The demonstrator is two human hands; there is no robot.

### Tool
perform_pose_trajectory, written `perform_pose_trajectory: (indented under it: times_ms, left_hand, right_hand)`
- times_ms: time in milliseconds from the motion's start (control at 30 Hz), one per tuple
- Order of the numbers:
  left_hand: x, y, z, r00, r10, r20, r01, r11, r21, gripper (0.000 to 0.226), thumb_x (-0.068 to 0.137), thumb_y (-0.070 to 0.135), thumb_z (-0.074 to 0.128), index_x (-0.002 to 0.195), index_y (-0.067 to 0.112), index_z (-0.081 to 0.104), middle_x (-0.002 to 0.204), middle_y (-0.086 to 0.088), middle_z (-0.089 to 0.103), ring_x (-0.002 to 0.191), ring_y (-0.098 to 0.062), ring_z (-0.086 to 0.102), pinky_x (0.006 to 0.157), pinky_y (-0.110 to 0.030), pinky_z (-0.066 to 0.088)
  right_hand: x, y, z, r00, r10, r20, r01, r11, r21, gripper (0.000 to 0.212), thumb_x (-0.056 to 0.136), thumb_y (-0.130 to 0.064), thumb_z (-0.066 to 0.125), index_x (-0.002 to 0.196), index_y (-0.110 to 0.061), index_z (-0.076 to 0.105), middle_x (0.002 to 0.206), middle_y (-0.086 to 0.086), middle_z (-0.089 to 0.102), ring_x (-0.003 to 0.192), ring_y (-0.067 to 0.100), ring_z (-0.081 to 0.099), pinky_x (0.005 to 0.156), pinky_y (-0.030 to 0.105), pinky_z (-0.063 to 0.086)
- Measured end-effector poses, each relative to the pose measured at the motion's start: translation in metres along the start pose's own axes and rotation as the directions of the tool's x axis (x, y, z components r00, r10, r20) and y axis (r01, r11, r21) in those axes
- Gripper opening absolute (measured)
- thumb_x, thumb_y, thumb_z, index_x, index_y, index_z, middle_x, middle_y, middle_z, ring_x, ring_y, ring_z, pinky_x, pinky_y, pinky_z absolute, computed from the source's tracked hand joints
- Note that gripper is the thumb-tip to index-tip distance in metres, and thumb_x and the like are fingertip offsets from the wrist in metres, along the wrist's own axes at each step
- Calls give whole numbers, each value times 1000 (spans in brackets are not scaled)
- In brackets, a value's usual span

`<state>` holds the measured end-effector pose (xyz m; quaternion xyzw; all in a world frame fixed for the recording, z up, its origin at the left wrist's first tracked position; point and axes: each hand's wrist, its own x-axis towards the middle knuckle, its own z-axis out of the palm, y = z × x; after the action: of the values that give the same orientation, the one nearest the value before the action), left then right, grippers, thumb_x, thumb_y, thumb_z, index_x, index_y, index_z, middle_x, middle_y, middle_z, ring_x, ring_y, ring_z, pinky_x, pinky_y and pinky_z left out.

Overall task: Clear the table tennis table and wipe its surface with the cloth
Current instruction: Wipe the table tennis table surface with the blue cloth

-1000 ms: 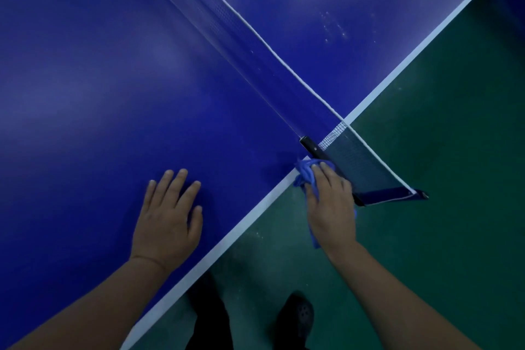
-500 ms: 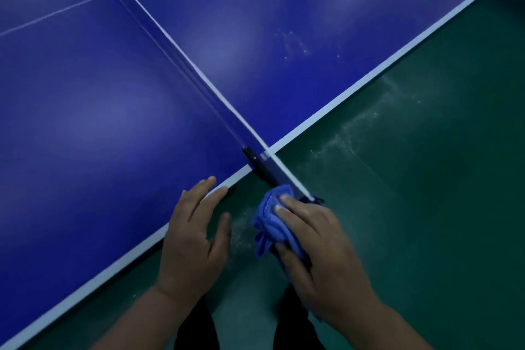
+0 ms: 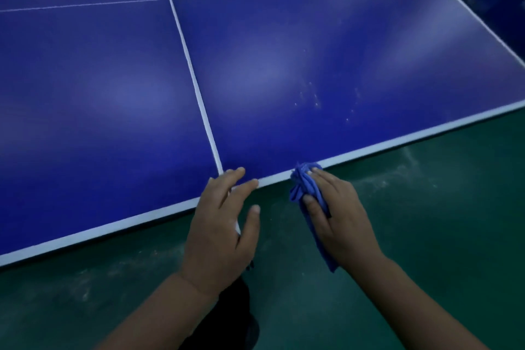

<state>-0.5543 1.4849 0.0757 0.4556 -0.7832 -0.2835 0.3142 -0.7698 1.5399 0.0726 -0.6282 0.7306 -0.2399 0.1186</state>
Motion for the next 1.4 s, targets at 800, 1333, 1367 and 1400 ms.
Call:
perform_pose_trajectory:
  times_ms: [800, 1333, 1367, 1400]
  left_hand:
    - [91, -55, 194, 757, -620, -206, 653, 708, 270, 57, 95, 41, 35, 142, 14, 51, 158, -7, 33, 149, -23, 20, 122, -46, 14]
    - [63, -68, 216, 683, -665, -303, 727, 580, 366, 76, 99, 59, 19, 150, 5, 36, 162, -15, 19, 152, -26, 8, 124, -39, -5]
    - [60, -65, 216, 683, -657, -319, 730, 593, 340, 75, 100, 58, 20, 150, 5, 34, 163, -14, 17, 153, -23, 5, 124, -36, -5]
    - [57, -61, 216, 677, -653, -339, 736, 597, 319, 74, 100, 57, 22, 151, 5, 33, 163, -14, 16, 153, -23, 6, 124, -36, -3]
  right_hand:
    - [401, 291, 67, 950, -58, 307, 168, 924, -344, 67, 99, -51, 24, 150, -10, 41, 158, 13, 35, 145, 36, 30, 119, 54, 21]
    - [377, 265, 113, 856, -309, 414, 456, 829, -324, 59, 100, -51, 23, 154, -32, 31, 165, -2, 21, 151, 31, 14, 117, 63, 16]
    - [389, 270, 106, 932, -137, 336, 260, 897, -357, 59, 101, -52, 21, 156, -33, 25, 166, -5, 14, 153, 29, 8, 119, 61, 10]
    - [388, 266, 105, 962, 0, 275, 99, 933, -345, 58, 102, -53, 21, 157, -34, 22, 167, -7, 9, 153, 27, 3, 120, 60, 6]
